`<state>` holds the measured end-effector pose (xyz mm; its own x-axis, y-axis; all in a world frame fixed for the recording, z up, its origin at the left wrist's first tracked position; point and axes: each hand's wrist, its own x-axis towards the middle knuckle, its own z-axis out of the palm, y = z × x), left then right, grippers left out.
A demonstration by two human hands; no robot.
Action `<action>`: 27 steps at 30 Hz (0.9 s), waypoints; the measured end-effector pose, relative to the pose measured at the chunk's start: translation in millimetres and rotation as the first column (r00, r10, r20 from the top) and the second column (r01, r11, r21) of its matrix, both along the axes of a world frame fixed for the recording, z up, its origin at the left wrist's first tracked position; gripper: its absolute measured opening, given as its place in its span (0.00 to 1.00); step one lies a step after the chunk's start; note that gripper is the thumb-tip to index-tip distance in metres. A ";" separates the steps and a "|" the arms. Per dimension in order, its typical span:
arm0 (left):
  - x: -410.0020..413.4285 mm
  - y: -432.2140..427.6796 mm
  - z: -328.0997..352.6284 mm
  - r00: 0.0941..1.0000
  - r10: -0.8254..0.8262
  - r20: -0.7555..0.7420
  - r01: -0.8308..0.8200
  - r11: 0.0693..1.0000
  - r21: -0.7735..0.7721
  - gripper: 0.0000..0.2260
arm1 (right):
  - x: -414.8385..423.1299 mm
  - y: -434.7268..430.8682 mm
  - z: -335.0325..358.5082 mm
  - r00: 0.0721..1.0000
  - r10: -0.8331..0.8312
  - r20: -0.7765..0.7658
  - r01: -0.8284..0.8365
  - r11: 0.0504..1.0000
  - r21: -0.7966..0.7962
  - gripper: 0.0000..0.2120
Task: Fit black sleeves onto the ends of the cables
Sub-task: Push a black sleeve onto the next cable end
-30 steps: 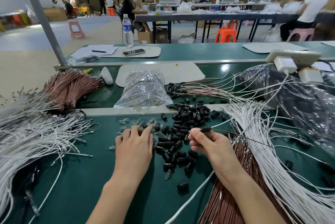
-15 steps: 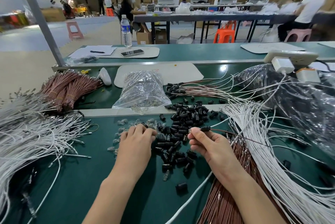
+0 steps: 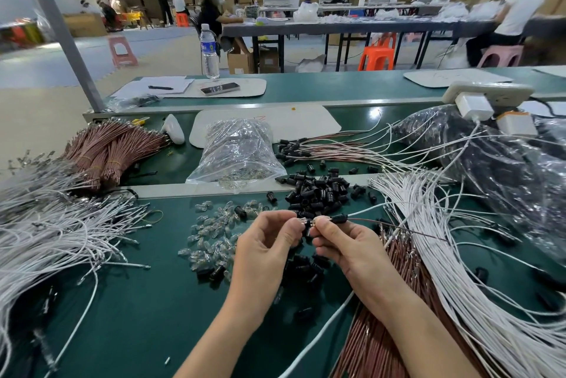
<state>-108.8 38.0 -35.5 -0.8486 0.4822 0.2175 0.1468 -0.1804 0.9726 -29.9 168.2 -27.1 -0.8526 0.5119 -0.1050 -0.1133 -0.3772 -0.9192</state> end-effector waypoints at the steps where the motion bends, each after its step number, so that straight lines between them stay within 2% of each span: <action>1: 0.0 -0.2 -0.9 1.000 0.000 0.006 0.000 1.000 -0.001 0.10 | 0.0 0.1 -0.5 1.000 0.001 -0.003 -0.001 1.000 0.005 0.10; 8: -0.2 -1.5 -1.7 0.999 -0.047 -0.017 0.046 0.999 -0.019 0.05 | -0.8 0.3 -3.0 1.000 0.019 0.001 -0.019 0.999 0.043 0.13; 17: -0.1 -0.5 -3.3 0.999 -0.049 -0.017 0.049 0.999 -0.017 0.10 | -1.7 2.4 -7.7 0.999 0.036 -0.007 -0.036 0.997 0.065 0.17; 27: -4.7 -2.1 -7.3 0.998 -0.063 -0.024 0.062 0.997 -0.048 0.09 | 0.3 1.7 -11.3 0.999 0.030 -0.019 -0.027 0.988 0.149 0.21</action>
<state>-113.5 35.9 -42.8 -0.8110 0.5443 0.2143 0.1614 -0.1440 0.9763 -29.6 169.9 -38.4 -0.8683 0.4960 -0.0112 -0.1245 -0.2397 -0.9628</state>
